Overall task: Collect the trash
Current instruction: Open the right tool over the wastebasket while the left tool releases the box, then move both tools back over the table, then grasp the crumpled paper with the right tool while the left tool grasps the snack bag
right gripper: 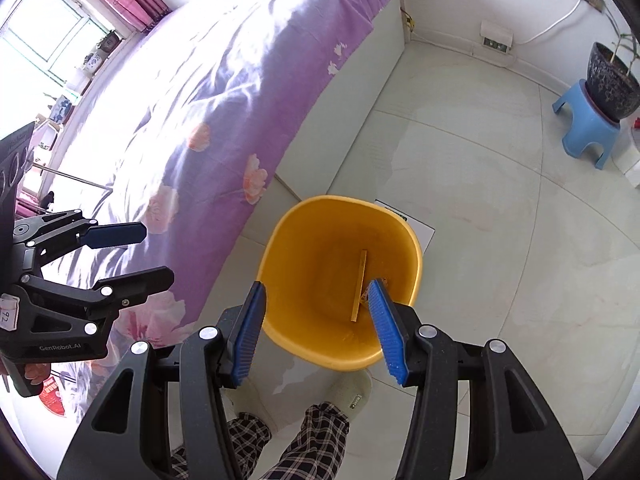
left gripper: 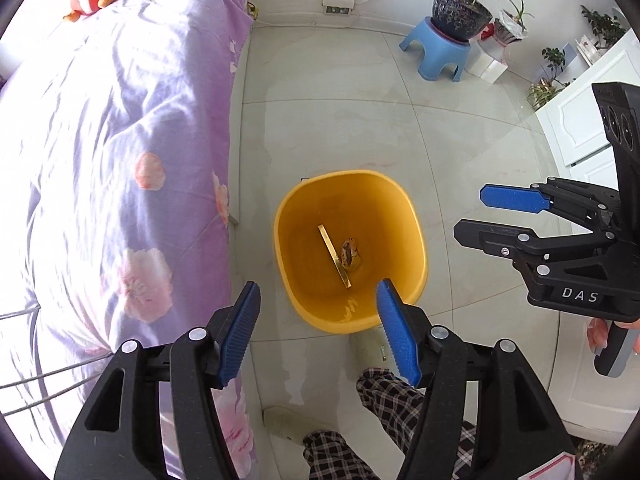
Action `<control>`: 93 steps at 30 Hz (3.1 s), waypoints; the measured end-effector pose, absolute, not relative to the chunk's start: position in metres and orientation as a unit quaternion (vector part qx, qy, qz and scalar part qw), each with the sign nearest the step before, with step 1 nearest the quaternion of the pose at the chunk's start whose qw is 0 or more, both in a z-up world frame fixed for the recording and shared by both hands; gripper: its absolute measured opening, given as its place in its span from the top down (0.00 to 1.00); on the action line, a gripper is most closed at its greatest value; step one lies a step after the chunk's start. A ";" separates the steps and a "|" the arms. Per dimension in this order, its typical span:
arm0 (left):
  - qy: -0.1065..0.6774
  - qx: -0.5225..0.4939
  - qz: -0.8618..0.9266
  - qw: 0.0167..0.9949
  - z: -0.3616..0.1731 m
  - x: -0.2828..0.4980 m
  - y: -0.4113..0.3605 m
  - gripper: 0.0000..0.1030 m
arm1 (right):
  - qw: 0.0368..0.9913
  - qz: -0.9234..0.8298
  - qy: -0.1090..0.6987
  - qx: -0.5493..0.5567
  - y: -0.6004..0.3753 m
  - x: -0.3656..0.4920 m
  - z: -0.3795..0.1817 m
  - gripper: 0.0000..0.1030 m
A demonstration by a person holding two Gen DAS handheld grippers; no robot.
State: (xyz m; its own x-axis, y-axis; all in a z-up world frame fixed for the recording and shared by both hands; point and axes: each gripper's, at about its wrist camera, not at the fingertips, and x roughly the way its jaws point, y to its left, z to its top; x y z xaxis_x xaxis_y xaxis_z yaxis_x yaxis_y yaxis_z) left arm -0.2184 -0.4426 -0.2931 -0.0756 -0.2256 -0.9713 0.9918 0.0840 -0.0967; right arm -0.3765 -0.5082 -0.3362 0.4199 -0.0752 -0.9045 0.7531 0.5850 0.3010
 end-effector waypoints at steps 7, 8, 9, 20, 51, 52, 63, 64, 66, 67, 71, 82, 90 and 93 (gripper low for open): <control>0.463 0.353 -0.545 0.603 -0.227 -0.195 -0.394 0.22 | 0.792 -0.277 0.437 0.325 -0.469 -0.365 -0.259 0.38; 0.460 0.347 -0.544 0.609 -0.218 -0.192 -0.389 0.21 | 0.797 -0.280 0.432 0.318 -0.464 -0.363 -0.248 0.34; 0.458 0.342 -0.543 0.616 -0.209 -0.189 -0.381 0.20 | 0.801 -0.281 0.427 0.311 -0.457 -0.360 -0.239 0.32; 0.427 0.261 -0.487 0.715 -0.130 -0.148 -0.283 0.05 | 0.856 -0.304 0.356 0.219 -0.402 -0.335 -0.144 0.11; 0.449 0.092 -0.185 0.869 -0.103 -0.014 0.026 0.05 | 0.931 -0.064 0.348 0.090 -0.213 -0.142 -0.082 0.11; 0.451 0.087 -0.175 0.871 -0.104 -0.006 0.033 0.05 | 0.931 -0.063 0.348 0.091 -0.211 -0.136 -0.083 0.11; 0.472 0.062 -0.109 0.872 -0.129 0.060 0.073 0.05 | 0.919 -0.079 0.371 0.110 -0.211 -0.061 -0.104 0.11; 0.475 0.063 -0.107 0.871 -0.132 0.065 0.073 0.05 | 0.918 -0.084 0.370 0.114 -0.213 -0.052 -0.106 0.11; 0.479 0.067 -0.106 0.869 -0.136 0.071 0.073 0.05 | 0.915 -0.090 0.374 0.119 -0.216 -0.034 -0.112 0.11; 0.480 0.070 -0.106 0.868 -0.139 0.074 0.072 0.05 | 0.914 -0.094 0.377 0.121 -0.219 -0.025 -0.115 0.11; 0.487 0.076 -0.107 0.864 -0.147 0.084 0.070 0.05 | 0.905 -0.107 0.390 0.135 -0.232 0.010 -0.128 0.11; 0.497 0.080 -0.111 0.857 -0.154 0.104 0.066 0.05 | 0.882 -0.118 0.437 0.133 -0.242 0.068 -0.164 0.16; 0.494 0.079 -0.109 0.859 -0.155 0.111 0.062 0.06 | 0.877 -0.131 0.447 0.122 -0.243 0.073 -0.169 0.33; 0.490 0.081 -0.115 0.860 -0.153 0.108 0.061 0.13 | 0.876 -0.134 0.450 0.110 -0.241 0.074 -0.168 0.43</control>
State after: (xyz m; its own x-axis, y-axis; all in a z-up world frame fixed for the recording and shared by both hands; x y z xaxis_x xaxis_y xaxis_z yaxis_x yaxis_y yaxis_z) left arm 0.1076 0.0610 -0.1534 0.4928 -0.1182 -0.8621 0.2768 0.9606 0.0265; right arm 0.0735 -0.2412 -0.1677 0.5596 -0.1356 -0.8176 0.3327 0.9403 0.0718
